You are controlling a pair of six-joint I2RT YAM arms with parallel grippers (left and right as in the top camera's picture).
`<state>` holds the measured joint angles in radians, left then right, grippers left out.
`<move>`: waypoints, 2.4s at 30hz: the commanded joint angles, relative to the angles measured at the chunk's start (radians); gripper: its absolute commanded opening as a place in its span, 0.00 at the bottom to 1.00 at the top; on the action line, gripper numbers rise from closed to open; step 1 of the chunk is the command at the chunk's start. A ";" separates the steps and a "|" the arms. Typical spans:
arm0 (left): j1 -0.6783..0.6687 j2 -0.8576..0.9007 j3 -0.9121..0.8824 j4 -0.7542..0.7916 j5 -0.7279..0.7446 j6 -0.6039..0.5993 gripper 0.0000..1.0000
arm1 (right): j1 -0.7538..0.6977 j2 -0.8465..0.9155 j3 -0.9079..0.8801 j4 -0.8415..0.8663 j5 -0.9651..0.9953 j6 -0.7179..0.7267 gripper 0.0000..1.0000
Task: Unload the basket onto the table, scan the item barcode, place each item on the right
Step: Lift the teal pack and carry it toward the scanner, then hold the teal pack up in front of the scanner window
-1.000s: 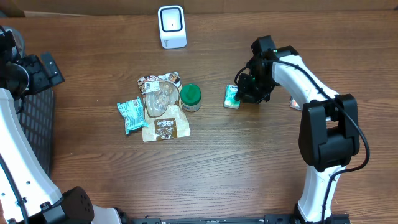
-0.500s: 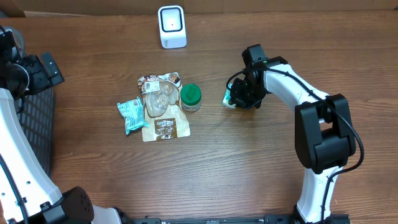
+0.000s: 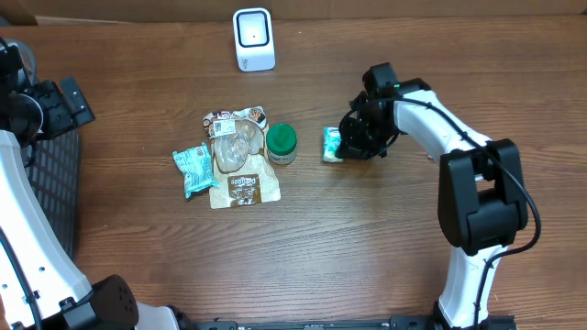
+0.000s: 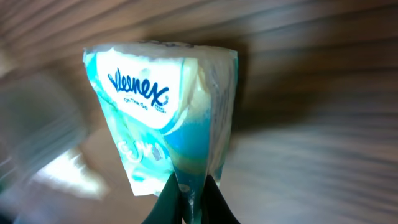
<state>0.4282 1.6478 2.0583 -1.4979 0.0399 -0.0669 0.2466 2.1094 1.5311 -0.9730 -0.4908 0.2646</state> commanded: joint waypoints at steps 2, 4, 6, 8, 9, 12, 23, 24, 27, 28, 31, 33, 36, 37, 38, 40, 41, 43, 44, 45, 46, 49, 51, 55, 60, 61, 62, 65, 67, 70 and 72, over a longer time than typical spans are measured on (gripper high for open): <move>0.003 0.002 0.018 -0.001 -0.006 0.023 1.00 | -0.056 -0.124 0.066 -0.002 -0.450 -0.231 0.04; 0.003 0.002 0.018 -0.001 -0.006 0.023 1.00 | -0.074 -0.147 0.066 -0.001 -0.549 -0.246 0.04; 0.003 0.002 0.018 -0.001 -0.006 0.023 0.99 | -0.089 -0.159 0.066 -0.002 -0.640 -0.248 0.04; 0.003 0.002 0.018 -0.001 -0.006 0.023 1.00 | -0.101 -0.161 0.066 -0.001 -0.747 -0.248 0.04; 0.003 0.002 0.018 -0.001 -0.006 0.023 1.00 | -0.105 -0.161 0.066 0.001 -0.808 -0.252 0.04; 0.003 0.002 0.018 -0.001 -0.006 0.023 1.00 | -0.109 -0.161 0.066 0.014 -0.989 -0.291 0.04; 0.003 0.002 0.018 -0.001 -0.006 0.023 1.00 | -0.111 -0.162 0.067 0.074 -1.079 -0.212 0.04; 0.003 0.002 0.018 -0.001 -0.006 0.023 1.00 | -0.111 -0.162 0.067 0.074 -1.079 -0.212 0.04; 0.003 0.002 0.018 -0.001 -0.006 0.023 1.00 | -0.111 -0.162 0.067 0.075 -1.079 -0.212 0.04; 0.003 0.002 0.018 -0.001 -0.006 0.023 1.00 | -0.111 -0.162 0.067 0.075 -1.079 -0.212 0.04; 0.003 0.002 0.018 -0.001 -0.006 0.023 0.99 | -0.111 -0.162 0.067 0.079 -1.077 -0.212 0.04; 0.003 0.002 0.018 -0.001 -0.006 0.023 0.99 | -0.110 -0.162 0.067 0.082 -1.062 -0.212 0.04; 0.003 0.002 0.018 -0.001 -0.006 0.023 0.99 | -0.110 -0.162 0.067 0.079 -1.012 -0.207 0.04; 0.003 0.002 0.018 -0.001 -0.006 0.023 0.99 | -0.110 -0.162 0.067 0.077 -0.998 -0.204 0.04; 0.003 0.002 0.018 -0.001 -0.006 0.023 0.99 | -0.109 -0.162 0.067 0.074 -0.975 -0.196 0.04; 0.003 0.002 0.018 -0.001 -0.006 0.023 1.00 | -0.103 -0.162 0.067 0.075 -0.909 -0.162 0.04; 0.003 0.002 0.018 -0.001 -0.006 0.023 0.99 | -0.098 -0.162 0.067 0.075 -0.870 -0.149 0.04; 0.003 0.002 0.018 -0.001 -0.006 0.023 1.00 | -0.087 -0.162 0.068 0.075 -0.785 -0.103 0.04; 0.003 0.002 0.018 -0.001 -0.006 0.023 1.00 | -0.079 -0.162 0.071 0.075 -0.743 -0.084 0.04; 0.003 0.002 0.018 -0.001 -0.006 0.023 0.99 | -0.069 -0.162 0.078 0.074 -0.700 -0.071 0.04; 0.003 0.002 0.018 -0.001 -0.006 0.023 1.00 | -0.059 -0.162 0.090 0.066 -0.648 -0.052 0.04; 0.003 0.002 0.018 -0.001 -0.006 0.023 0.99 | -0.021 -0.162 0.185 -0.016 -0.416 -0.024 0.04; 0.003 0.002 0.018 -0.001 -0.006 0.023 0.99 | 0.021 -0.161 0.319 -0.114 -0.164 0.005 0.04; 0.003 0.002 0.018 -0.001 -0.006 0.023 0.99 | 0.114 -0.154 0.550 -0.188 0.259 0.071 0.04; 0.003 0.002 0.018 -0.001 -0.006 0.023 0.99 | 0.259 -0.090 0.751 -0.126 0.706 0.032 0.04; 0.003 0.002 0.018 -0.001 -0.006 0.023 1.00 | 0.275 -0.079 0.755 -0.093 0.765 0.013 0.04; 0.003 0.002 0.018 -0.001 -0.006 0.023 1.00 | 0.295 -0.063 0.755 -0.043 0.842 -0.020 0.04; 0.003 0.002 0.018 -0.001 -0.006 0.023 0.99 | 0.341 0.009 0.753 0.122 1.022 -0.183 0.04; 0.003 0.002 0.018 -0.001 -0.006 0.023 1.00 | 0.360 0.066 0.753 0.235 1.102 -0.306 0.04; 0.003 0.002 0.018 -0.001 -0.006 0.023 1.00 | 0.370 0.170 0.753 0.431 1.170 -0.519 0.04; 0.003 0.002 0.018 -0.001 -0.006 0.023 0.99 | 0.370 0.243 0.753 0.573 1.174 -0.694 0.04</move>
<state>0.4282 1.6478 2.0583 -1.4975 0.0395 -0.0669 0.6189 2.2532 2.2868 -0.5102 0.5369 -0.0982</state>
